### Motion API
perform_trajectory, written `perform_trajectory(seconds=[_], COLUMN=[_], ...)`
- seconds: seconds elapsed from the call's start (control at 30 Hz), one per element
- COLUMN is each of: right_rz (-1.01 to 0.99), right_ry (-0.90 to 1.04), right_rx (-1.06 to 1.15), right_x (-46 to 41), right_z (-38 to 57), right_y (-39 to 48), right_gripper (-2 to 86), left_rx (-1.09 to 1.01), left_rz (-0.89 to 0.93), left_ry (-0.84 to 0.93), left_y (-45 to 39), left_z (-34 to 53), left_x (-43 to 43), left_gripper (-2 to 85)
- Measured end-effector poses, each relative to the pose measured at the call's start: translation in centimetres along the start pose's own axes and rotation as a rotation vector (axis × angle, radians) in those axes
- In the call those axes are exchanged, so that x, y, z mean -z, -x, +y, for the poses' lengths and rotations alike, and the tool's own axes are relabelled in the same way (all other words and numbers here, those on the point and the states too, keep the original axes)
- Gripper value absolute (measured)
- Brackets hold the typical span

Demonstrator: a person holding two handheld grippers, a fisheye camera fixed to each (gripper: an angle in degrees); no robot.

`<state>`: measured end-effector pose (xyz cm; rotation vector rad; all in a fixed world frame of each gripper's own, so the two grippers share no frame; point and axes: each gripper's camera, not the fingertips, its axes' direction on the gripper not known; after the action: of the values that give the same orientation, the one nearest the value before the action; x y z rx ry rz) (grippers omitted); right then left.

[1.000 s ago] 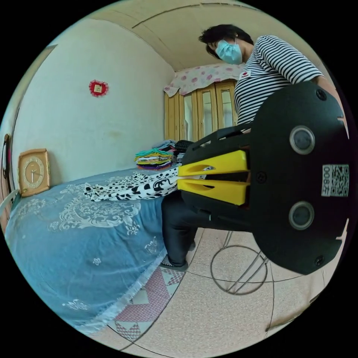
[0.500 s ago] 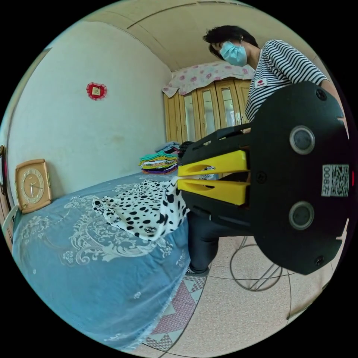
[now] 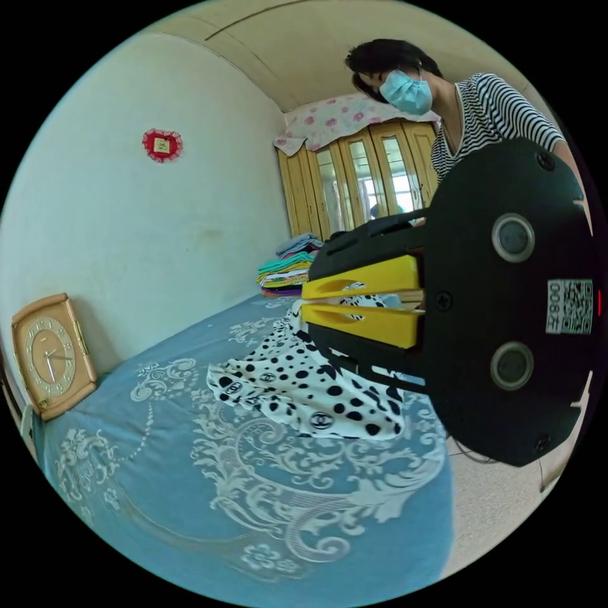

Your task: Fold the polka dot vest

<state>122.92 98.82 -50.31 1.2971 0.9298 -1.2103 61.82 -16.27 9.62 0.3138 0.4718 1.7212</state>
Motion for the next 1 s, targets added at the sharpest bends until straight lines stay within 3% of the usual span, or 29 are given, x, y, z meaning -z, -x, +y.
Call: perform_trajectory(seconds=[0.37, 0.7, 0.83, 1.0], right_rz=[0.142, 0.215, 0.242, 0.259], right_ry=[0.118, 0.094, 0.063, 0.413], right_rx=[-0.020, -0.063, 0.068, 0.361], right_x=[-7.6, -9.5, -9.3, -17.3], right_z=[-21.4, -31.6, -33.8, -35.1], right_y=[-1.7, -1.0, 3.6, 11.5], right_gripper=[0.1, 0.3, 0.2, 0.1], left_rx=[0.070, 0.025, -0.137, -0.256], left_rz=[-0.103, -0.190, -0.201, -0.330], left_ry=[-0.006, -0.085, 0.087, 0.398], left_y=[11.8, 18.2, 16.9, 17.3], left_z=[-15.9, -20.9, -20.5, -20.0], left_x=[-14.3, -22.0, -28.0, -38.6], left_gripper=[2.3, 6.4, 5.1, 2.2])
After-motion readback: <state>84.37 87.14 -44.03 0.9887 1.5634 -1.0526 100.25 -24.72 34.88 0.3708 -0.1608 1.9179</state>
